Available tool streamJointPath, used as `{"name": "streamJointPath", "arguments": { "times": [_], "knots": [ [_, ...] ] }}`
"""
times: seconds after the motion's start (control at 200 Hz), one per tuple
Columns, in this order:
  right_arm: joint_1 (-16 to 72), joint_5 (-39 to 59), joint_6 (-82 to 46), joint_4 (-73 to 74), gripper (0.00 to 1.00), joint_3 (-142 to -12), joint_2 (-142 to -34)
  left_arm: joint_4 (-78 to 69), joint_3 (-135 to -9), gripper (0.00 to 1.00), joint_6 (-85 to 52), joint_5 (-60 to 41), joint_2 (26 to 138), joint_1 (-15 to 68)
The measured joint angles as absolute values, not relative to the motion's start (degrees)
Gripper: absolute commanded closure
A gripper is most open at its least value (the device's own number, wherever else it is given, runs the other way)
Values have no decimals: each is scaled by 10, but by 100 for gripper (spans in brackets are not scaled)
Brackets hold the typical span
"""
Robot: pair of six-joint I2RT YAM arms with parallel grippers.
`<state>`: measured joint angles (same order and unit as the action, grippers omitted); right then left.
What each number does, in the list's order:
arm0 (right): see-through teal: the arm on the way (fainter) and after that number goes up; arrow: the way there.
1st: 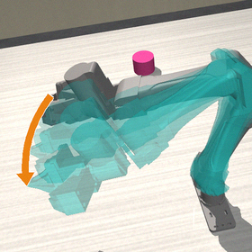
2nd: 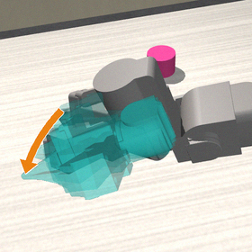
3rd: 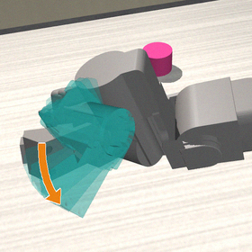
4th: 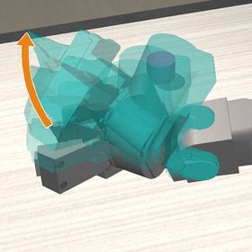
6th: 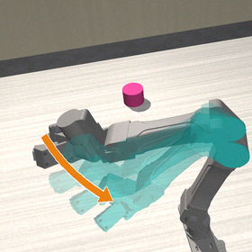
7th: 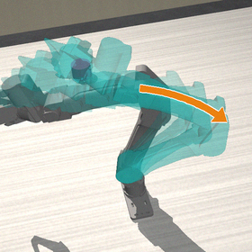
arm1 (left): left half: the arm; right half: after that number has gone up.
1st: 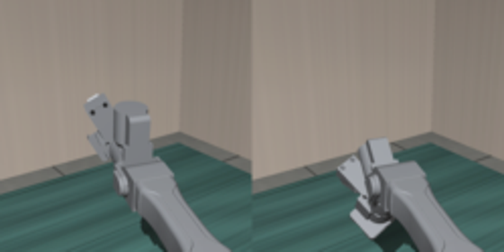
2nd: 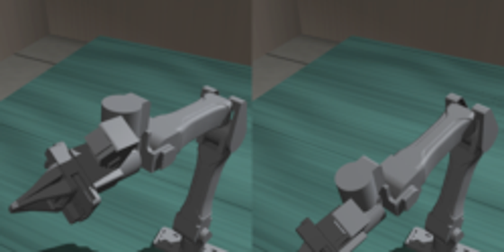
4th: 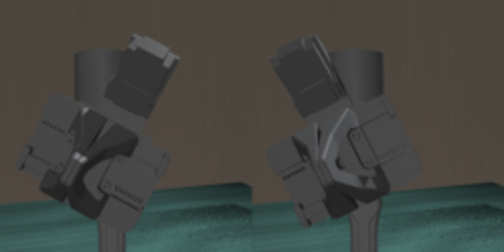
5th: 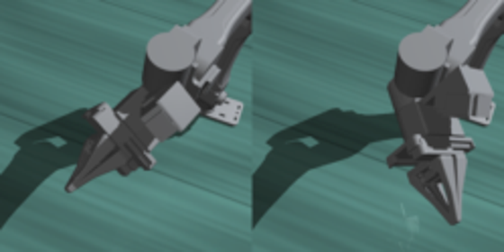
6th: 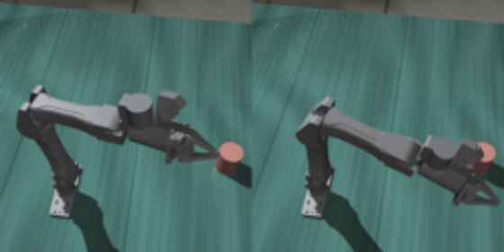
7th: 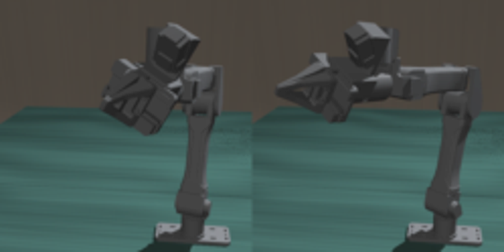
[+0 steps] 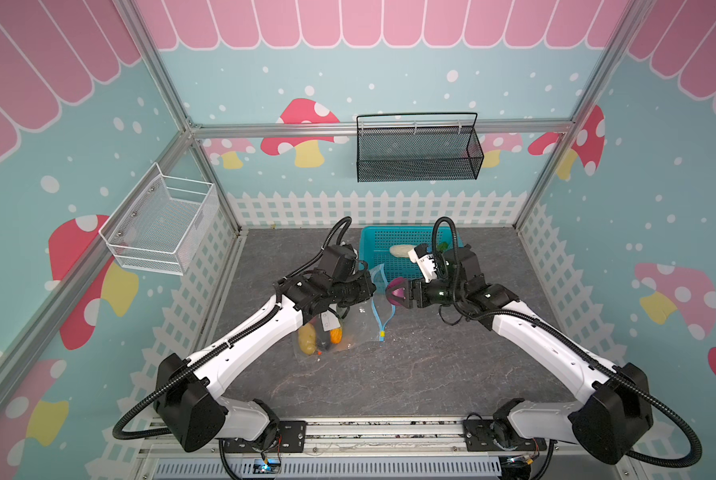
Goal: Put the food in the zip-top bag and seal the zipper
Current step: 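Lift the purple onion and carry it over the bag opening, then lower the onion into the bag and open the right gripper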
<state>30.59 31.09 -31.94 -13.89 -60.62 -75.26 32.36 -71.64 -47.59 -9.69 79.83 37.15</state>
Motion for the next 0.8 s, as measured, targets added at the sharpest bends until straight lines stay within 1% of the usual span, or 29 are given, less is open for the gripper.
{"name": "streamJointPath", "arguments": {
  "times": [0.455,0.8],
  "knots": [
    [327,316,-324,-107,53,-606,-821,336,-717,100,-477,-97,796,371],
    [353,304,-295,-148,52,-620,-871,340,-717,100,-477,-96,787,371]
  ]
}}
